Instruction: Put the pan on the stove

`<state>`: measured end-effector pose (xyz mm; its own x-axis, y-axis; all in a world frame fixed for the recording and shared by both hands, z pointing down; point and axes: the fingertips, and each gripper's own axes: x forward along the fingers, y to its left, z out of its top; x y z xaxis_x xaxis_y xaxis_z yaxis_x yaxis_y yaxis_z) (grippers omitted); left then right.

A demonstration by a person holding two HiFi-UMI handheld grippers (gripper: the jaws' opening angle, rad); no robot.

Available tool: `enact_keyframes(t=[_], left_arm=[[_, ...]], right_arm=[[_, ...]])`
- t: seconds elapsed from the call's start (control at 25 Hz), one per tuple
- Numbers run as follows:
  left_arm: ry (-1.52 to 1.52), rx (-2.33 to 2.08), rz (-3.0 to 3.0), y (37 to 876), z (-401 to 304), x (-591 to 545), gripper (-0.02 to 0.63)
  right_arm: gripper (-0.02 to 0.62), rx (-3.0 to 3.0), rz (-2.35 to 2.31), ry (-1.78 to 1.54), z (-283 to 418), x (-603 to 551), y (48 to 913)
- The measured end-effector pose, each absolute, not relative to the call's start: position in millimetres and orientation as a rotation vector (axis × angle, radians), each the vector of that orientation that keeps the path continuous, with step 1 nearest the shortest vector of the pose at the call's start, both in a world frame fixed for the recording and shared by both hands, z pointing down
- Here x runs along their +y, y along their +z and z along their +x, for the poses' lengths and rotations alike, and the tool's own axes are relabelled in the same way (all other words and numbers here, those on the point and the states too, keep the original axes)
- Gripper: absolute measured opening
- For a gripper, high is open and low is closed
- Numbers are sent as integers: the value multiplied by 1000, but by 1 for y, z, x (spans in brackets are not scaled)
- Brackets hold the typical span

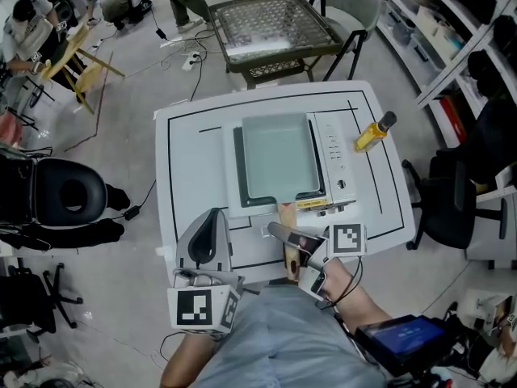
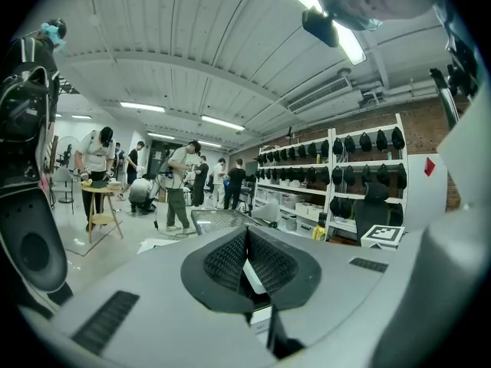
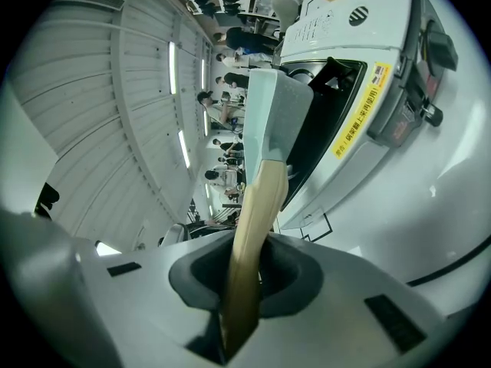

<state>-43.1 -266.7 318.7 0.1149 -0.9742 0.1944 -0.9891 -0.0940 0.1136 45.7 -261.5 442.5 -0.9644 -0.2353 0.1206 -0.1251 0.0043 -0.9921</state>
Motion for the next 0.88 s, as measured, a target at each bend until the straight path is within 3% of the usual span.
enact_keyframes(t=[0.32,0.56,0.88], left_arm=[[93,-1955,2183,314,-42,-268,18],[96,-1949,2196,315,-39,-265,18],[93,-1917,2236,316,-32,-254,18]], right_arm=[[90,2222,-361,-2079,44,-264,437],[193,2260,-420,-2010,52,-266,438],[206,2243,-609,-1890,94,-258,435]])
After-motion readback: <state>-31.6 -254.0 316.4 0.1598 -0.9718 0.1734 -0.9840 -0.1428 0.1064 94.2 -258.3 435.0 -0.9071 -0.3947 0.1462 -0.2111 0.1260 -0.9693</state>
